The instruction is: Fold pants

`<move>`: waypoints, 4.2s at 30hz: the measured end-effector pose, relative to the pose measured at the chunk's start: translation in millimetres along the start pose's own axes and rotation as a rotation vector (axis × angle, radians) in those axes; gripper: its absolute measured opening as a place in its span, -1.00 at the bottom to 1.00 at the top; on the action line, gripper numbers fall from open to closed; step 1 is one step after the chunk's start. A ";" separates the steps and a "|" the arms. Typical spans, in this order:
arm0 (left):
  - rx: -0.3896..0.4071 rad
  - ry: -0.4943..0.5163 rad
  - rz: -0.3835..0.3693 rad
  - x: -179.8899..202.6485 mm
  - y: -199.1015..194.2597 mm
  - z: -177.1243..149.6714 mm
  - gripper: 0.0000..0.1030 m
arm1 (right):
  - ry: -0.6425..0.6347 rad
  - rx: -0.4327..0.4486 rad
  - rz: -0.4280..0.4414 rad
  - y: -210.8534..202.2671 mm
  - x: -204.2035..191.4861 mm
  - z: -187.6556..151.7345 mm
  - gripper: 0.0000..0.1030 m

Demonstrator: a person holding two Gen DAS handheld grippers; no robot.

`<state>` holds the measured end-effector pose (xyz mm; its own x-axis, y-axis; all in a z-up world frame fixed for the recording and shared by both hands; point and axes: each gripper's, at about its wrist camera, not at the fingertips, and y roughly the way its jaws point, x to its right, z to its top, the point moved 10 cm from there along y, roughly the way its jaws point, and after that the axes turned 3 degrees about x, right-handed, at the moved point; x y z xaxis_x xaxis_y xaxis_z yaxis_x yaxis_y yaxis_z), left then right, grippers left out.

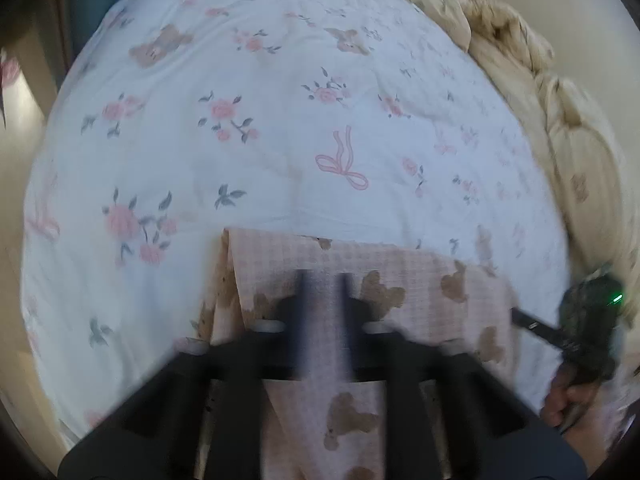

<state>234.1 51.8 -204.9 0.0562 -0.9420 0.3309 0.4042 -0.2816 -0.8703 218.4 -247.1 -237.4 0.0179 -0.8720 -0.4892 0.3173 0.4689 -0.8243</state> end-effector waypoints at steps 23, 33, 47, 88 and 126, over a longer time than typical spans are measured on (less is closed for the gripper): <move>-0.017 -0.160 -0.047 -11.3 -8.6 0.2 -0.41 | 0.150 0.095 -0.005 -44.3 30.0 21.0 -0.56; -0.068 -0.110 0.109 -19.6 0.5 -23.3 -0.34 | 0.148 0.026 -0.004 -22.7 28.3 7.0 -0.27; -0.072 -0.084 0.107 -16.9 6.0 -16.6 -0.99 | 0.119 -0.024 0.022 -13.5 17.7 0.4 -1.00; -0.100 0.161 0.025 65.5 -21.4 -101.2 -0.11 | -0.059 -0.030 -0.024 -40.5 -57.2 -96.6 -0.20; -0.099 0.064 0.058 -34.8 16.0 12.9 0.53 | 0.086 -0.003 0.073 1.4 29.7 39.8 -0.20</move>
<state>250.4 82.5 -225.6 0.0177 -0.9661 0.2577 0.3095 -0.2398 -0.9201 257.2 -277.9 -241.7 -0.0410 -0.8203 -0.5705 0.3150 0.5313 -0.7865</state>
